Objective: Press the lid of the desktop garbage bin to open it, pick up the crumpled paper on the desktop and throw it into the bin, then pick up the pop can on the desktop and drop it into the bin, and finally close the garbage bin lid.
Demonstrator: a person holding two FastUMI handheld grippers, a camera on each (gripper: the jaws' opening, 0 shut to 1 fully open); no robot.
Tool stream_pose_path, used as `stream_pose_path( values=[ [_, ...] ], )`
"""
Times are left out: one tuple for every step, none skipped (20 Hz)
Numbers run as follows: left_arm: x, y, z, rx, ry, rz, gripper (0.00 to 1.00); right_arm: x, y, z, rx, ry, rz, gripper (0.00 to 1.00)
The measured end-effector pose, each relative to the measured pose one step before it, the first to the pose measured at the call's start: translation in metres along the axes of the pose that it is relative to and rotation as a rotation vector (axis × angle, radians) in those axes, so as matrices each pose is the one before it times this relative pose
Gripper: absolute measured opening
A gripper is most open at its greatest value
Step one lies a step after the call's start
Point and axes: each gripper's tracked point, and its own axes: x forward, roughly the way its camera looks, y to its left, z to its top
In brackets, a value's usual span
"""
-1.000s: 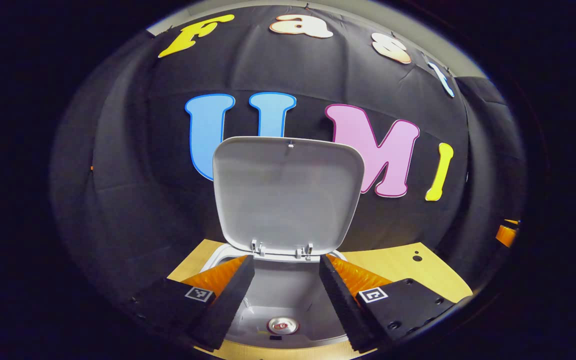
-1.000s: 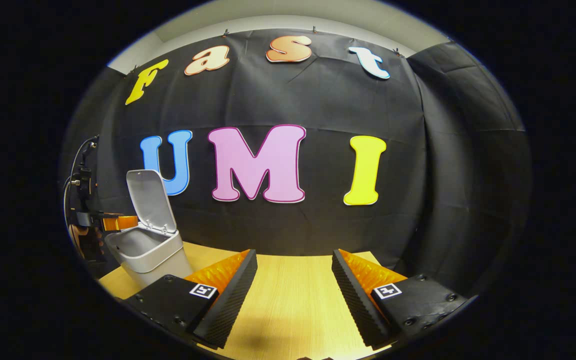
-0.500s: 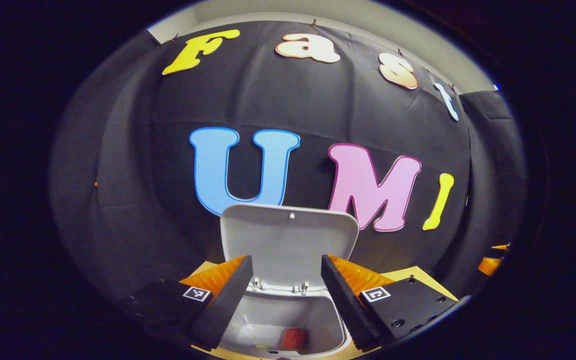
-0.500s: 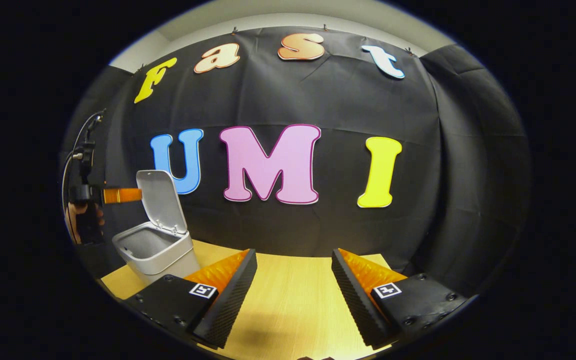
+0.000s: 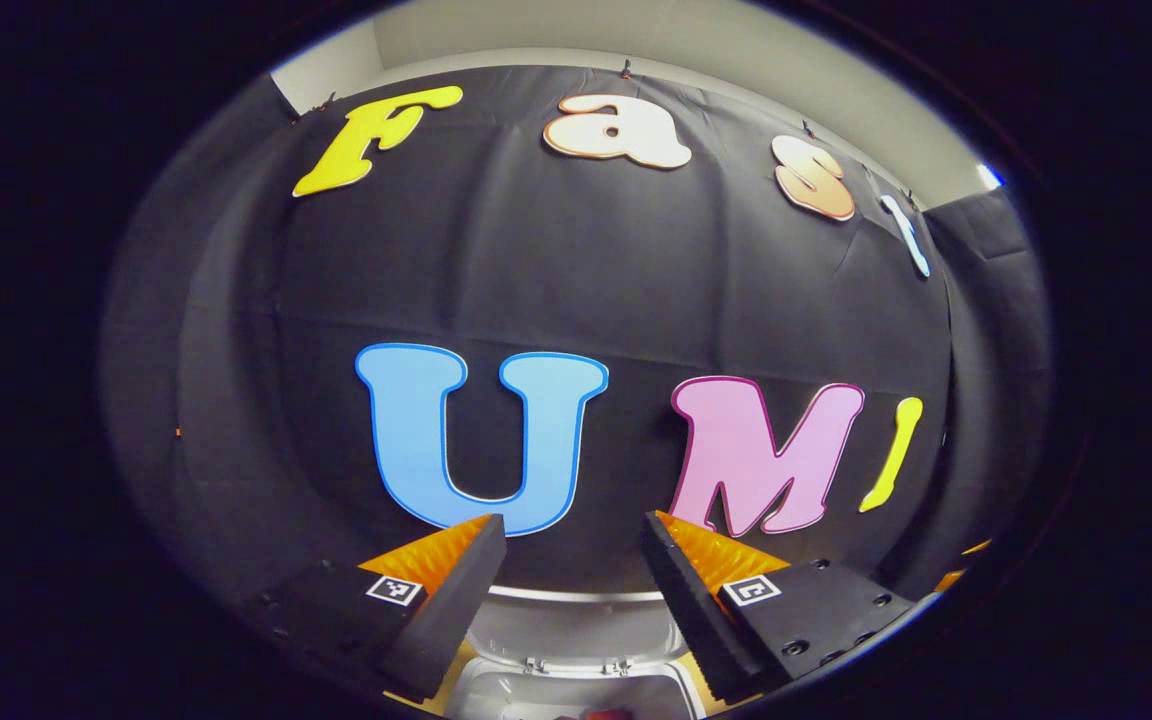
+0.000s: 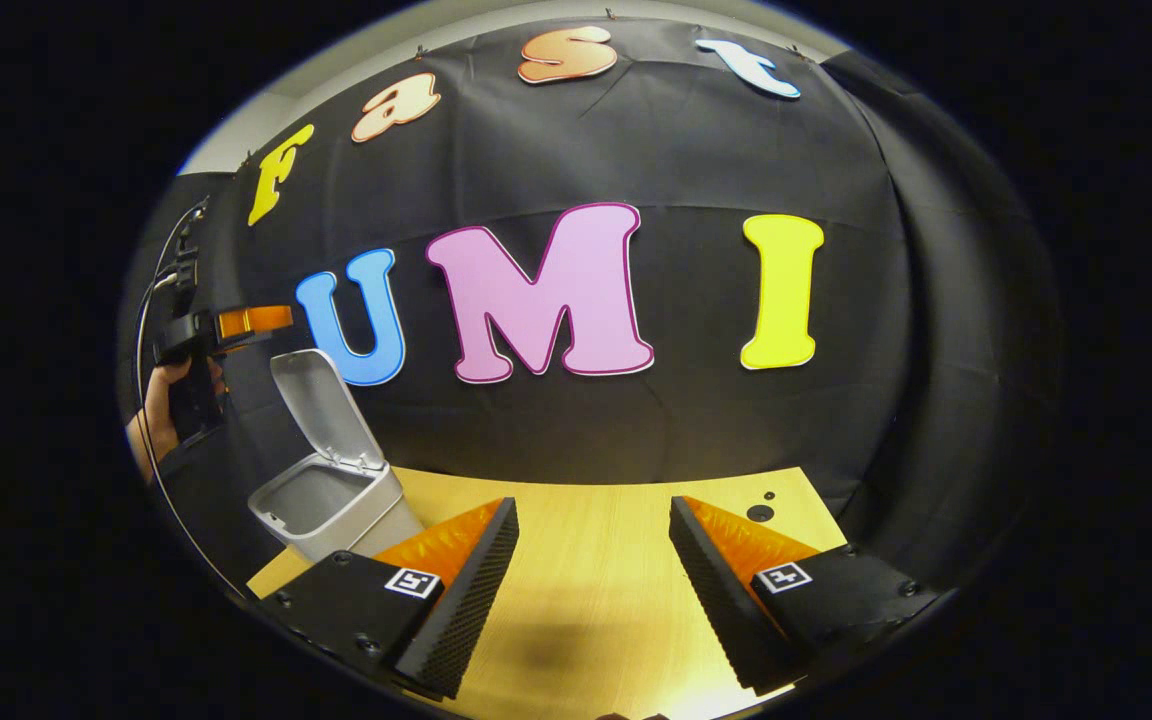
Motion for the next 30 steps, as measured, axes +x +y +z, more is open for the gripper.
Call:
stream_pose_path(
  values=[
    [0.00834, -0.00434, -0.00054, 0.00762, 0.00787, -0.01303, 0.93, 0.00264, -0.00412, -0.00007, -0.00701, -0.00350, -0.01107, 0.98],
    [0.00792, -0.00406, -0.00101, 0.01393, 0.00883, -0.01338, 0.93, 0.00106, -0.00233, -0.00036, -0.00132, 0.00076, -0.00838, 0.98],
    [0.00549, -0.00393, -0.00316, 0.01934, 0.01048, -0.01480, 0.93, 0.00106, -0.00189, 0.00000, 0.00125, -0.00130, -0.00359, 0.98],
    [0.00507, -0.00362, -0.00293, 0.01588, 0.01123, -0.01274, 0.93, 0.00118, -0.00195, 0.00029, -0.00029, -0.00026, -0.00555, 0.98],
    [0.00492, -0.00600, -0.00243, 0.00229, 0.00867, -0.02173, 0.93, 0.00047, -0.00232, -0.00095, -0.00232, 0.00157, -0.00811, 0.98],
    [0.00436, -0.00444, -0.00216, -0.00437, 0.00860, -0.01692, 0.93, -0.00005, -0.00283, 0.00075, -0.00110, -0.00170, -0.00814, 0.98],
    [0.00398, -0.00083, -0.00400, 0.00161, 0.01342, -0.00193, 0.93, -0.00030, -0.00264, 0.00081, -0.00045, -0.00543, -0.00828, 0.98],
    [0.00373, 0.00047, -0.00698, 0.00179, 0.01994, 0.00151, 0.93, -0.00136, -0.00180, 0.00116, -0.00131, -0.00505, -0.00770, 0.98],
    [0.00048, 0.00058, -0.00608, -0.00187, 0.01980, 0.00087, 0.93, -0.00100, -0.00215, -0.00059, -0.00265, -0.00351, -0.00739, 0.98],
    [0.00050, 0.00027, -0.00427, -0.00960, 0.01375, -0.00266, 0.93, -0.00069, -0.00191, -0.00068, -0.00316, -0.00097, -0.00839, 0.98],
    [0.00133, -0.00042, -0.00580, -0.01289, 0.01359, -0.00731, 0.93, -0.00070, -0.00231, -0.00167, -0.00083, 0.00001, -0.00799, 0.98],
    [0.00009, 0.00139, -0.00468, -0.01647, 0.01290, -0.00093, 0.94, -0.00153, -0.00212, -0.00077, 0.00439, 0.00051, -0.00631, 0.98],
    [-0.00061, 0.00287, -0.00697, -0.01764, 0.02405, 0.00582, 0.94, -0.00199, 0.00055, -0.00073, 0.00810, -0.00005, -0.00244, 0.98],
    [-0.00245, 0.00289, -0.00598, -0.00297, 0.01878, 0.00843, 0.93, -0.00215, 0.00099, 0.00029, 0.00634, -0.00225, -0.00081, 0.98],
    [-0.00274, 0.00026, -0.00174, 0.00740, 0.00555, 0.00157, 0.95, -0.00189, 0.00086, -0.00103, 0.00120, -0.00126, -0.00226, 0.98],
    [-0.00426, -0.00156, -0.00044, 0.01145, 0.00804, -0.00412, 0.96, -0.00221, 0.00200, -0.00111, -0.00125, 0.00035, -0.00147, 0.98],
    [-0.00520, -0.00106, -0.00405, 0.01039, 0.01507, 0.00115, 0.95, -0.00240, 0.00234, -0.00107, 0.00158, 0.00098, 0.00159, 0.98],
    [-0.00672, -0.00018, -0.00470, 0.00722, 0.01486, 0.00437, 0.94, -0.00207, 0.00332, -0.00043, 0.00580, 0.00076, 0.00088, 0.98],
    [-0.00745, -0.00047, -0.00456, 0.00264, 0.00530, 0.00255, 0.94, -0.00201, 0.00344, -0.00114, 0.00714, -0.00003, 0.00388, 0.98],
    [-0.00825, -0.00115, -0.00461, 0.00075, 0.00098, 0.00319, 0.95, -0.00170, 0.00481, -0.00126, 0.00439, 0.00086, 0.00653, 0.98],
    [-0.00735, -0.00042, -0.00734, -0.00062, 0.00259, 0.00517, 0.95, -0.00144, 0.00406, -0.00195, 0.00085, 0.00256, 0.00432, 0.98],
    [-0.00869, -0.00036, -0.00667, -0.00022, 0.00133, 0.00392, 0.95, -0.00143, 0.00267, -0.00083, -0.00114, -0.00117, 0.00222, 0.98],
    [-0.00846, -0.00065, -0.00845, 0.00165, 0.00054, 0.00373, 0.95, -0.00233, 0.00354, -0.00043, -0.00183, -0.00236, 0.00256, 0.98],
    [-0.00726, -0.00040, -0.00853, -0.00025, 0.00280, 0.00313, 0.95, -0.00268, 0.00377, -0.00109, -0.00347, 0.00156, 0.00561, 0.98],
    [-0.00811, -0.00030, -0.01020, -0.00296, -0.00029, 0.00415, 0.96, -0.00217, 0.00341, -0.00256, -0.00875, 0.00274, 0.00375, 0.98],
    [-0.00768, -0.00013, -0.00869, -0.00385, -0.00244, 0.00244, 0.97, -0.00230, 0.00233, -0.00194, -0.01323, 0.00324, 0.00103, 0.98],
    [-0.00720, -0.00081, -0.01046, -0.00526, -0.00002, 0.00026, 0.96, -0.00322, 0.00296, -0.00224, -0.01228, 0.00325, 0.00222, 0.98],
    [-0.00592, -0.00054, -0.00940, -0.00615, 0.00305, -0.00352, 0.96, -0.00276, 0.00219, -0.00128, -0.00886, 0.00274, 0.00248, 0.98],
    [-0.00570, -0.00158, -0.01121, -0.00409, 0.00411, -0.00803, 0.95, -0.00246, 0.00236, -0.00148, -0.00688, 0.00119, 0.00216, 0.98],
    [-0.00386, -0.00054, -0.01081, -0.00326, 0.00280, -0.00411, 0.96, -0.00400, 0.00253, -0.00057, -0.00649, -0.00351, -0.00047, 0.98]
  ],
)
